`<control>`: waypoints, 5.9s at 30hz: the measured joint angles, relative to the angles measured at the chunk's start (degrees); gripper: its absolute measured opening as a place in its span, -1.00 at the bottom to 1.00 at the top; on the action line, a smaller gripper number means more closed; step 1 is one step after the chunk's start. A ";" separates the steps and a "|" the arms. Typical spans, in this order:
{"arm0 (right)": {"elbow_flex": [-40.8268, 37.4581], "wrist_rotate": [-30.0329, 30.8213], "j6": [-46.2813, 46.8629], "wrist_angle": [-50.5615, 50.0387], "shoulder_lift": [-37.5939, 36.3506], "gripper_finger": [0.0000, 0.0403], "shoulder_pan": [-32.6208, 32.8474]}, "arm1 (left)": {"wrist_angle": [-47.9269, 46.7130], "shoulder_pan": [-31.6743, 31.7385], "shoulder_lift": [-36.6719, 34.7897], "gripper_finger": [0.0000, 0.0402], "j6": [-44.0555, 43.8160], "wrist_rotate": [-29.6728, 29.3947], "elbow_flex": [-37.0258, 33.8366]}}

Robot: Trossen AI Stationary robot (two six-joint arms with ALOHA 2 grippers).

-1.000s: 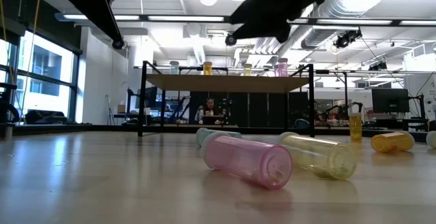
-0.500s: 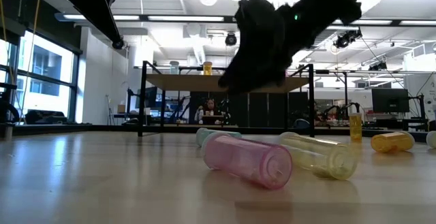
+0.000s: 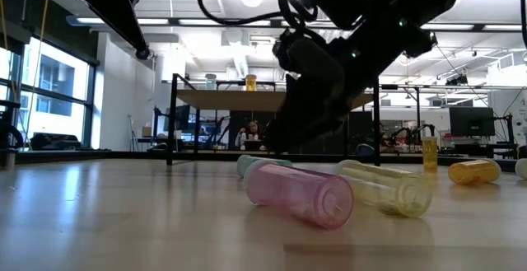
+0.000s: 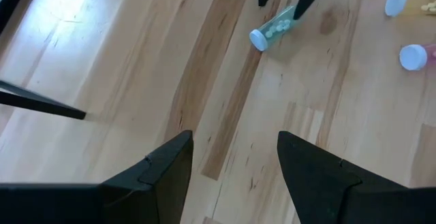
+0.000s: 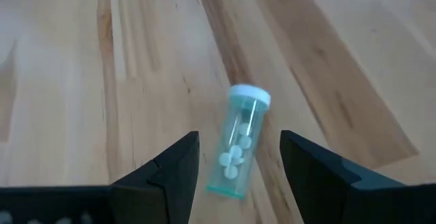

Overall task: Pick and place medicine bottles onto shelf by color
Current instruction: Put the left blue pill bottle on the shelf aligned with the other blue pill bottle

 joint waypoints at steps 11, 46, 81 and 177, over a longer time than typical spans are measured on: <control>0.04 -0.61 -1.08 -0.11 3.14 -0.03 1.15 | 0.33 0.00 0.00 0.01 -0.02 0.00 0.00; -0.02 -5.76 -3.19 2.71 0.48 -0.57 1.46 | 1.00 0.17 0.00 0.01 4.32 11.59 0.00; 0.00 -11.38 -19.45 15.27 -11.44 -0.57 2.06 | 31.17 2.18 0.00 0.01 21.22 0.52 0.04; 0.04 -7.08 -22.95 -20.75 -33.31 -0.01 -17.35 | -24.94 60.67 4.81 -0.43 41.70 20.79 42.48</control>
